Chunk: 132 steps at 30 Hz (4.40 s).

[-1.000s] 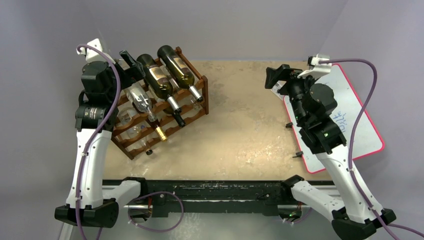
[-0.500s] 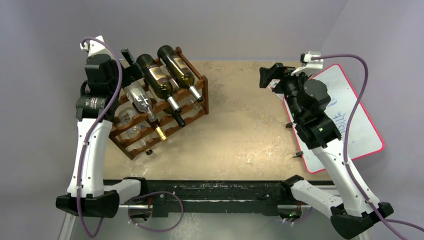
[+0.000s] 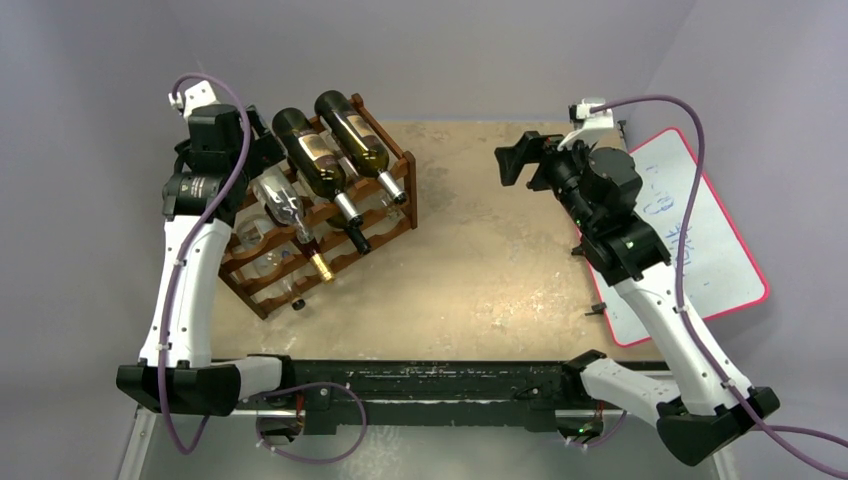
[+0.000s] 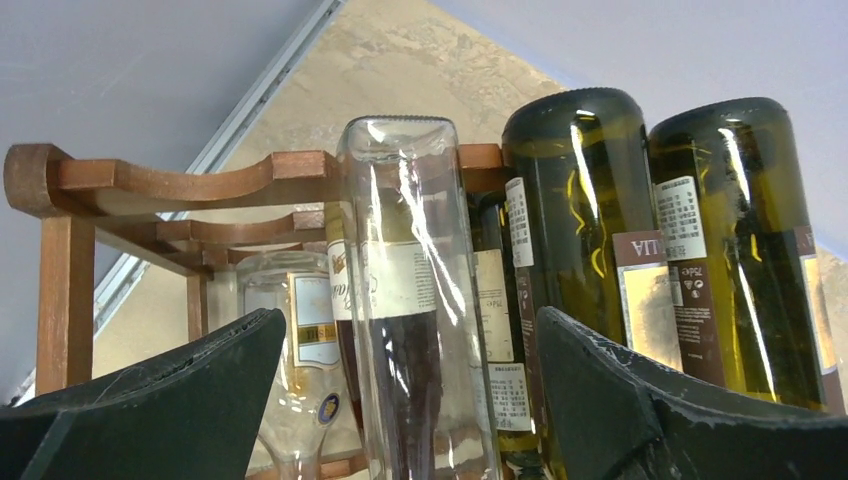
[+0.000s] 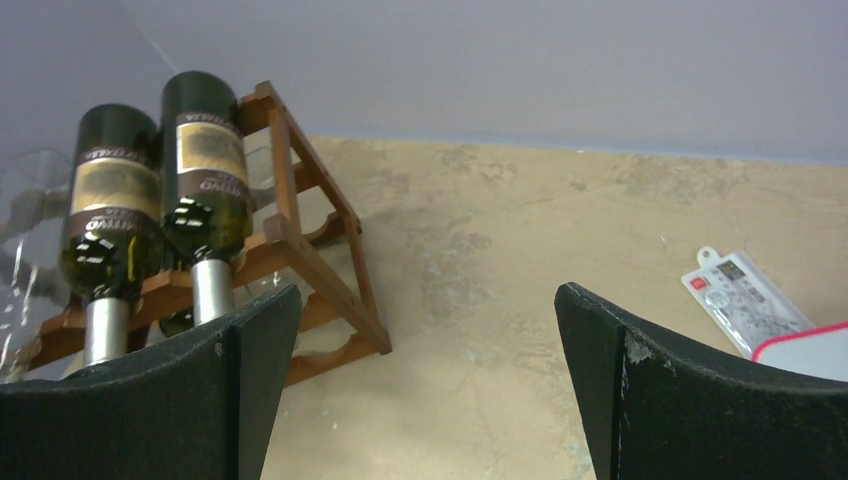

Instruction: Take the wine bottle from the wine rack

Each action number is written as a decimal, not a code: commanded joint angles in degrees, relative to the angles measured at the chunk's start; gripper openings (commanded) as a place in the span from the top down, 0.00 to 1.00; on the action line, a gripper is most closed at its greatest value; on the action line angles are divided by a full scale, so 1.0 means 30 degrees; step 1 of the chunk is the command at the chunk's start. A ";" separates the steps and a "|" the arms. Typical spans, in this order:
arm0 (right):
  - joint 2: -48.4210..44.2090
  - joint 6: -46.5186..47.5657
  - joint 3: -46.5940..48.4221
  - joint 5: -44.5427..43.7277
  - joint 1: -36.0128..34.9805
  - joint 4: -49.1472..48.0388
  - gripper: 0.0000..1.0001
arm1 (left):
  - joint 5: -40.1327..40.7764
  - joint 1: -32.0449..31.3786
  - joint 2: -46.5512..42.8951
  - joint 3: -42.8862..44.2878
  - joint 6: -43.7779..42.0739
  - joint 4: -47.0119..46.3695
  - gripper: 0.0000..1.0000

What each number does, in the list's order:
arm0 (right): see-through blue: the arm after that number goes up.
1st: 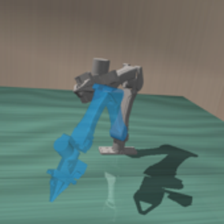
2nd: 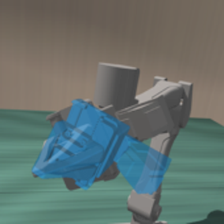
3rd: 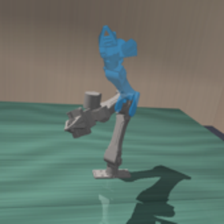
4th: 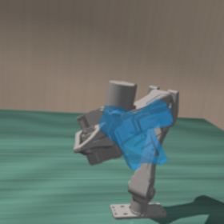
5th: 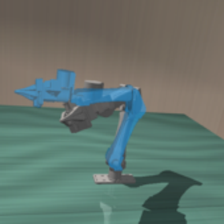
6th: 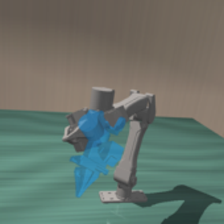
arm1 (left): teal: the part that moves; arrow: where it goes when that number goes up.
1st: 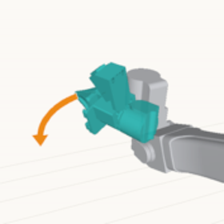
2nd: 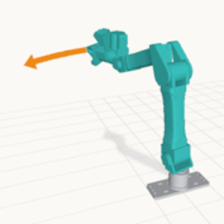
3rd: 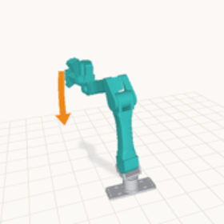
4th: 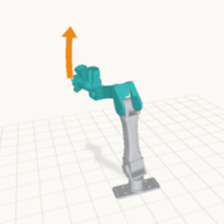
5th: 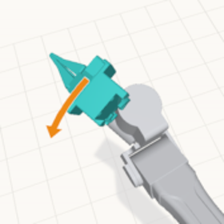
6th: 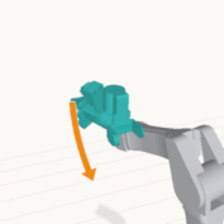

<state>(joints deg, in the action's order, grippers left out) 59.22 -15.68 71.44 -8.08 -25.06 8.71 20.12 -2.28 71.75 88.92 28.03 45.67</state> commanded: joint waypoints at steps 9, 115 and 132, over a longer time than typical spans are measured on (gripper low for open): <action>-0.0788 0.0770 0.0059 0.1413 0.0056 -0.0731 0.00 | 0.0749 0.0117 0.1025 -0.0323 0.2271 0.0332 0.16; -0.2901 1.4419 -0.4445 1.1176 0.0035 -0.6781 0.00 | -1.4802 -0.8000 0.4092 -0.0282 1.6186 -1.6233 1.00; -0.3298 3.2267 -0.4586 1.6331 -0.0095 -0.3259 0.11 | -1.4831 -1.1453 0.7017 0.0067 1.8170 -1.5177 1.00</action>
<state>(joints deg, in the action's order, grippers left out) 47.55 70.02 52.45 37.67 -25.06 -5.30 -22.85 -35.42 92.53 87.00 80.40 3.99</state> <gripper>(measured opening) 0.905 0.647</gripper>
